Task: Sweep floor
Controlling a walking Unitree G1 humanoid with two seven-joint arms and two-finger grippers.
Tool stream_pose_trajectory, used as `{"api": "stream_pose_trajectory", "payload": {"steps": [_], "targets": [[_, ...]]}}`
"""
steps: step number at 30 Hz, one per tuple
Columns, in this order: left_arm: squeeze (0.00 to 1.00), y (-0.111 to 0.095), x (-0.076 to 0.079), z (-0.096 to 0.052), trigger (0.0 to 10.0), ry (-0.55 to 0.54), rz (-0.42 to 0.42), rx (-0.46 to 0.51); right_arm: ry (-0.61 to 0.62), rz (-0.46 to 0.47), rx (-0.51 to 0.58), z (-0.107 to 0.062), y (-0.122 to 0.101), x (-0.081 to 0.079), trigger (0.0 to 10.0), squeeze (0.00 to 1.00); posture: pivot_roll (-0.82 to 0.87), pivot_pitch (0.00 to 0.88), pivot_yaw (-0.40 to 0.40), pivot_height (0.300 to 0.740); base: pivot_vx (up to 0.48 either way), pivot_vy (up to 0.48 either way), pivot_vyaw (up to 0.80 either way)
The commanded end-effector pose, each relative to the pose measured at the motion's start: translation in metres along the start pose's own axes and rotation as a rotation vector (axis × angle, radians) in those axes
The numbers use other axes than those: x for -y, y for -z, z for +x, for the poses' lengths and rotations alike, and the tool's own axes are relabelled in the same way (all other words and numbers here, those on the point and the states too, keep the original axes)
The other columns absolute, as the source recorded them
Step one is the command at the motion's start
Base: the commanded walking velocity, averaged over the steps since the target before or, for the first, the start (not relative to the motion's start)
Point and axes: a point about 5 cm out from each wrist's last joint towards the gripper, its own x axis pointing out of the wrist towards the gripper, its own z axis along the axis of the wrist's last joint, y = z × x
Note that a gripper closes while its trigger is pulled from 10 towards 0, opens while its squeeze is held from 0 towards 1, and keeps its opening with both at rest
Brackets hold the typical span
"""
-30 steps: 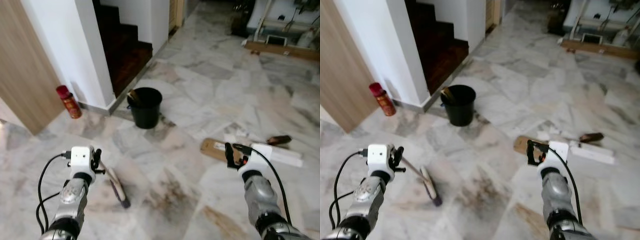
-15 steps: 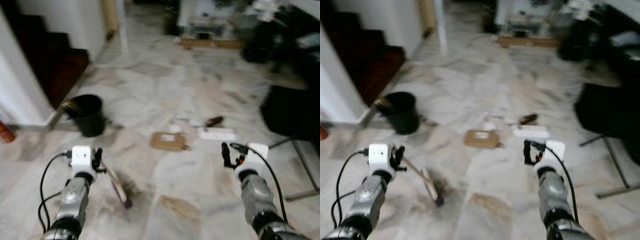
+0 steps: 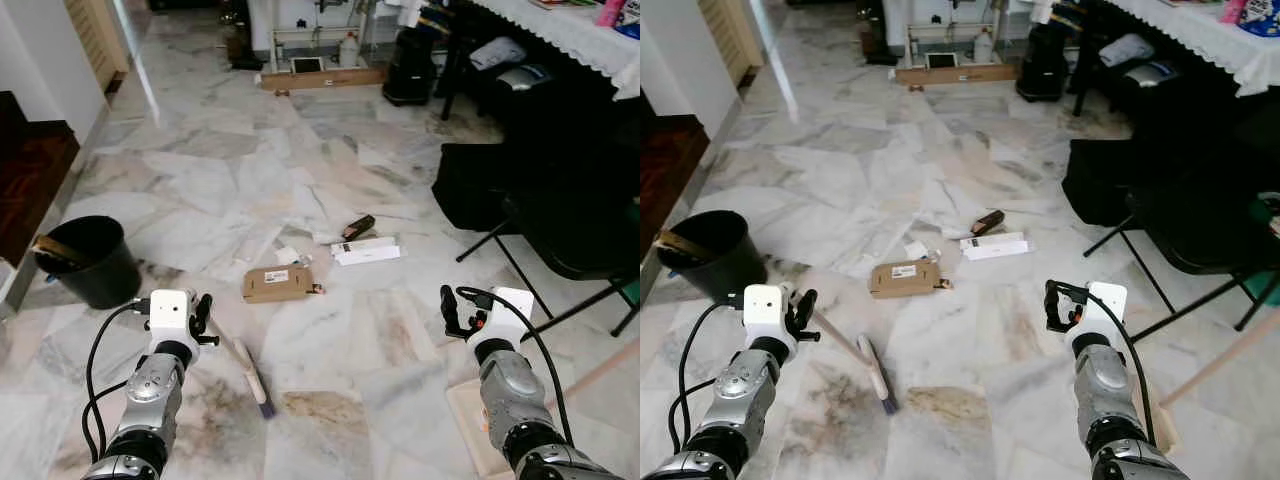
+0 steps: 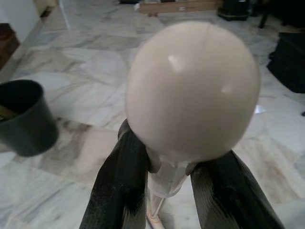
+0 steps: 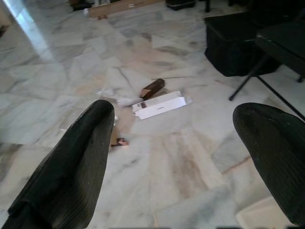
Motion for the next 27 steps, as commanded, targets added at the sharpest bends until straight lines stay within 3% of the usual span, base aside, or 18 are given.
{"api": "stream_pose_trajectory", "payload": {"steps": [1, 5, 27], "targets": [[0.00, 0.0011, -0.0033, -0.0009, 10.0, -0.013, 0.011, -0.009, -0.005, 0.007, 0.000, 0.0014, -0.0010, -0.0029, 10.0, 0.00, -0.02, 0.007, 0.028, 0.740, 0.000, 0.000, 0.00], [0.00, 0.0017, -0.0033, -0.0012, 10.0, -0.014, 0.015, -0.012, -0.013, -0.004, -0.013, 0.0018, -0.0002, -0.0043, 10.0, 0.00, -0.02, 0.008, 0.028, 0.740, 0.000, -0.378, -0.51], [0.00, 0.0015, -0.0036, -0.0006, 10.0, -0.019, 0.016, -0.014, 0.011, -0.030, -0.019, -0.0004, 0.0020, 0.0009, 10.0, 0.00, -0.03, 0.033, 0.031, 0.740, 0.000, -0.480, 0.00]]}}
